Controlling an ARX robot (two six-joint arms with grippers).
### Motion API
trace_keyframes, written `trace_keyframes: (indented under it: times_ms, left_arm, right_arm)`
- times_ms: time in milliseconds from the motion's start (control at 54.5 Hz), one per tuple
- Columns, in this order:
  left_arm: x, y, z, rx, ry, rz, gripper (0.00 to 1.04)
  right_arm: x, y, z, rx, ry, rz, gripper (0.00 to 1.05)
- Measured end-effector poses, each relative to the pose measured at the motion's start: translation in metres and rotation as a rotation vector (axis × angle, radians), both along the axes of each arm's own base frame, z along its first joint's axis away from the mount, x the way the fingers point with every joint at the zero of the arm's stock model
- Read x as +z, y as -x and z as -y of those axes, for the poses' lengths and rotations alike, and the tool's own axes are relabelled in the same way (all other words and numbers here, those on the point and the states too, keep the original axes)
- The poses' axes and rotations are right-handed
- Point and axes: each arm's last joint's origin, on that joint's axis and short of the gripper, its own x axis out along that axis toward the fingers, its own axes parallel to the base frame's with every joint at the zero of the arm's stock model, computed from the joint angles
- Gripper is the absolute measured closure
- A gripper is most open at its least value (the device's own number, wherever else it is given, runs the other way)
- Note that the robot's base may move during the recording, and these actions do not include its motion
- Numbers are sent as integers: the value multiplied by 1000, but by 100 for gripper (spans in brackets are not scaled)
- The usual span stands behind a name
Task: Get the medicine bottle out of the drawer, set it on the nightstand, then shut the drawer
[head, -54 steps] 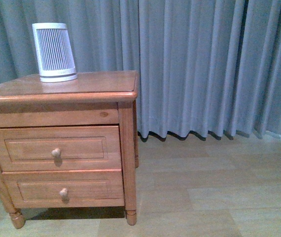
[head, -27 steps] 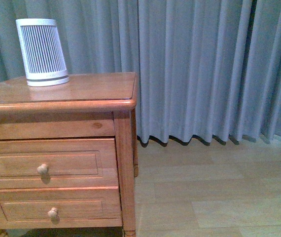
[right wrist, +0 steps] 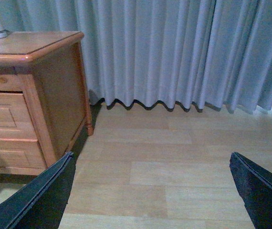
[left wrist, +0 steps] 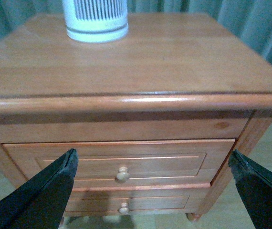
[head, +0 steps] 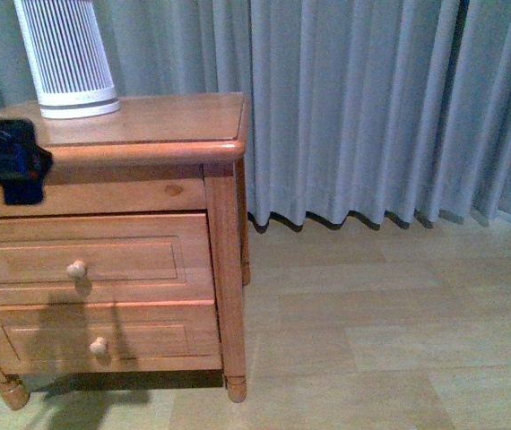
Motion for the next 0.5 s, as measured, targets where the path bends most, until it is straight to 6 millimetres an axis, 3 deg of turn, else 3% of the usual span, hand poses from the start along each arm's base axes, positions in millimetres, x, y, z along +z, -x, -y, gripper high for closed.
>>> trace_keyframes:
  times_ms: [92,257,367,496]
  left_arm:
    - [-48,-27,3,11,-9,-100,7]
    - [-110,-65,3,53,-3,-204,7]
    - [-123,-84,-1,69,7,-198,7]
    - [-121,-94,-6,75,11,-174,7]
  right_arm:
    - [0,0,0,0,0,0,7]
    - [0,0,0,0,0,0,7]
    - [0,0,0,0,0,0,7]
    - [0,0,0,0,0,0,7]
